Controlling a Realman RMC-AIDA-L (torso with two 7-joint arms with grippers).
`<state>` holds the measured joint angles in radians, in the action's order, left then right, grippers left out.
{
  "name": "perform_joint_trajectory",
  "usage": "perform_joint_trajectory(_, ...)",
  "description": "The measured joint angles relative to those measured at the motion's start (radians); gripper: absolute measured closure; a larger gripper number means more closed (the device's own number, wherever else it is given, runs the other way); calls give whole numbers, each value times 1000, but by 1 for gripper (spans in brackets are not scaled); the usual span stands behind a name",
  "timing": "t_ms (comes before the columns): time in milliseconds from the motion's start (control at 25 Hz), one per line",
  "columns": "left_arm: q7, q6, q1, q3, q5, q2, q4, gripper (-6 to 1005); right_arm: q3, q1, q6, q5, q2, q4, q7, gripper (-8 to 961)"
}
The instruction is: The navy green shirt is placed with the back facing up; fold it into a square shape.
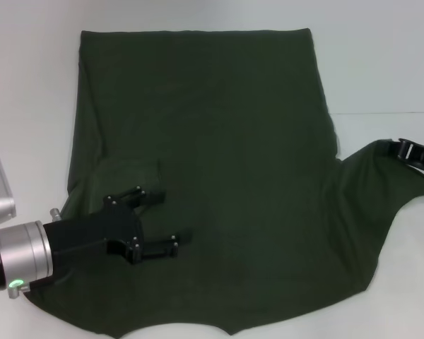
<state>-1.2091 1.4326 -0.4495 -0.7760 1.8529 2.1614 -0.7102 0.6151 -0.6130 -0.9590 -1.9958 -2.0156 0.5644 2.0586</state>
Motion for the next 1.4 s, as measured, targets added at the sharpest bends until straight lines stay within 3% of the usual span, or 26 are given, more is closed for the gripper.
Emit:
perform_joint_trajectory(440,-14,0,-6,0,0,-1,-3,78,9,-22,-77,0,9,15,25,890)
perform_joint_trajectory(600,-19,0,-7,0,0,-1,-5,78,46,-67,-107,0,-1,12,31,886)
perform_joint_trajectory(840,-31,0,-8,3,0,-2,-5,78,216,-126,-159,0,-29,11,58,879)
perform_joint_trajectory(960,-32,0,-7,10,0,-3,-5,78,242,-138,-200,0,-30,23,84,814)
perform_joint_trajectory(1280,-32,-3,-5,13,0,-4,-4,78,246,-132,-190,-4,-1,30,143,642)
perform_joint_trajectory(1400,-31,-9,-4,14,0,-3,-4,78,244,-124,-171,-30,6,30,162,494)
